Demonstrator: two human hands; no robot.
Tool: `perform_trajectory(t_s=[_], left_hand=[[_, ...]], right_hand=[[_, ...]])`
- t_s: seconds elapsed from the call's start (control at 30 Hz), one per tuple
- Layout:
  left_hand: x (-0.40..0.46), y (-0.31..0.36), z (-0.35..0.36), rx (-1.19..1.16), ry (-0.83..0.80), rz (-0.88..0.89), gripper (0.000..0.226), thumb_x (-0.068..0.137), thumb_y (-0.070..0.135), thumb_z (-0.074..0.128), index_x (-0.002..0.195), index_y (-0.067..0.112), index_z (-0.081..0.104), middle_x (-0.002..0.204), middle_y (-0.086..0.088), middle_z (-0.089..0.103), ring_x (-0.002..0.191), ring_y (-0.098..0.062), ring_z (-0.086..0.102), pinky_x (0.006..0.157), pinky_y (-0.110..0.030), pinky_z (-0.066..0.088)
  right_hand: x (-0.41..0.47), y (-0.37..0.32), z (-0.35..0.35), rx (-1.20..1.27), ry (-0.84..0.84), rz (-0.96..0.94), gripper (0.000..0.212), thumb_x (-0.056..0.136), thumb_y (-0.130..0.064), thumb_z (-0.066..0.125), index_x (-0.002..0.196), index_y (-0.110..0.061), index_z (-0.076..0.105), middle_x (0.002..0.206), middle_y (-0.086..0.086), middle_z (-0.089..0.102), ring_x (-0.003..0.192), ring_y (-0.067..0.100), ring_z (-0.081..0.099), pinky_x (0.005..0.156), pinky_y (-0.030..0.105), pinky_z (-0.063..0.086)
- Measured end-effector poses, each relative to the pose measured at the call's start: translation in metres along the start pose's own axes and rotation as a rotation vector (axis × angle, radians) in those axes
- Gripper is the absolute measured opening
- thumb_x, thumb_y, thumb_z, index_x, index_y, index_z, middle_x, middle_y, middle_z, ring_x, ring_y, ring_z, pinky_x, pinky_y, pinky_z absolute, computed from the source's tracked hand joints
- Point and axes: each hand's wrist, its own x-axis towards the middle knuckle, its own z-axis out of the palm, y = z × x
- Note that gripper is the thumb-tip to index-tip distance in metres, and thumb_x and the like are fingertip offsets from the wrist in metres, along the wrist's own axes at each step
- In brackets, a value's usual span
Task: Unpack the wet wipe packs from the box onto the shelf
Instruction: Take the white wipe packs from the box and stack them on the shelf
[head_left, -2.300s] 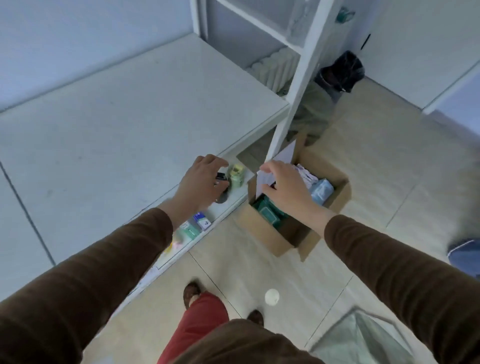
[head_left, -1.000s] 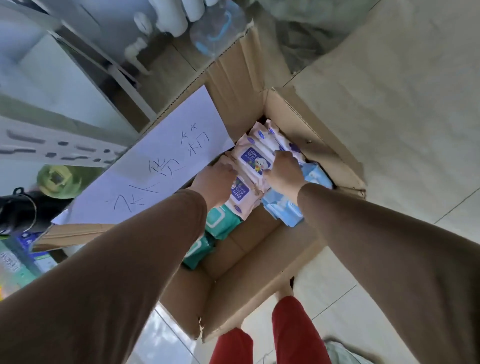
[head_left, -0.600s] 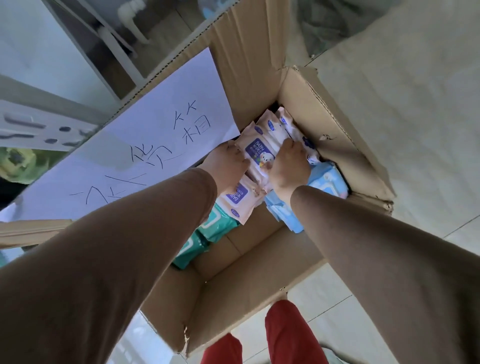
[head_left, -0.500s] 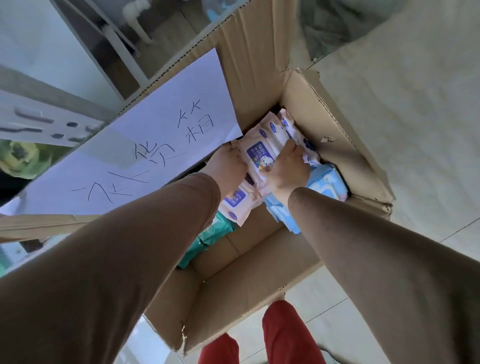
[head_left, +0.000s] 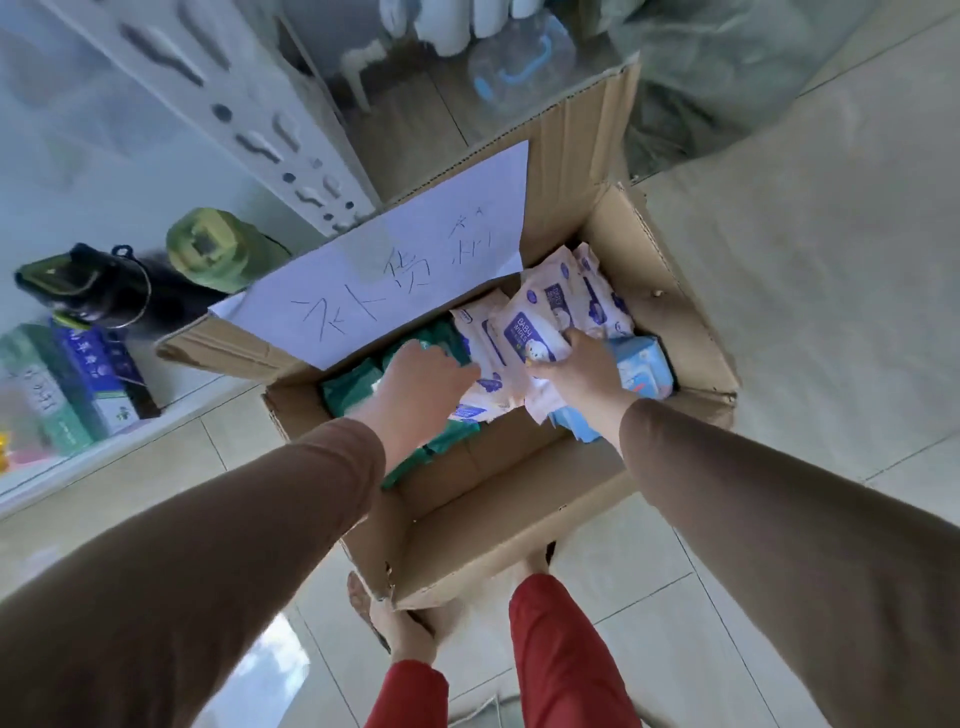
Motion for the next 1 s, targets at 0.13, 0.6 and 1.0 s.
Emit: perform_trajectory(t_s=[0.13,0.6,1.0], left_hand=[[-0.109,-0.031,-0.020,-0.231,0.044,-0.227,0.021,0.093,0.047,0.053,0.108,0.031,0.053,0.106,0.006,0.066,0.103,-0.021,0.061,0.078,-0.035,0.035],[-0.581,-0.190,-0.031,-0.919,0.444,-0.706,0.027,0.076,0.048,0.072,0.092,0.032,0.056,0.081,0.008,0.063,0.080,-0.020,0.061,0.058,-0.030,0.040],[-0.766,-0.397,-0.017,-0.963,0.690,-0.870,0.020,0.079,0.029,0.074,0.096,0.027,0.063,0.080,-0.001,0.067,0.080,-0.026,0.060,0.063,-0.032,0.044]], right_hand=[[-0.101,-0.037,0.002,-0.014,-0.015,-0.131,0.052,0.082,-0.029,0.072,0.128,-0.014,0.052,0.111,-0.002,0.062,0.099,0.020,0.059,0.078,0.032,0.044],[-0.480,-0.310,0.108,0.347,-0.099,-0.534,0.030,0.065,-0.030,0.081,0.088,-0.017,0.066,0.091,0.012,0.073,0.083,0.033,0.070,0.066,0.051,0.053],[-0.539,-0.571,0.224,0.211,-0.209,-0.872,0.017,0.070,-0.017,0.078,0.086,-0.018,0.073,0.081,0.015,0.074,0.059,0.034,0.065,0.059,0.042,0.051]])
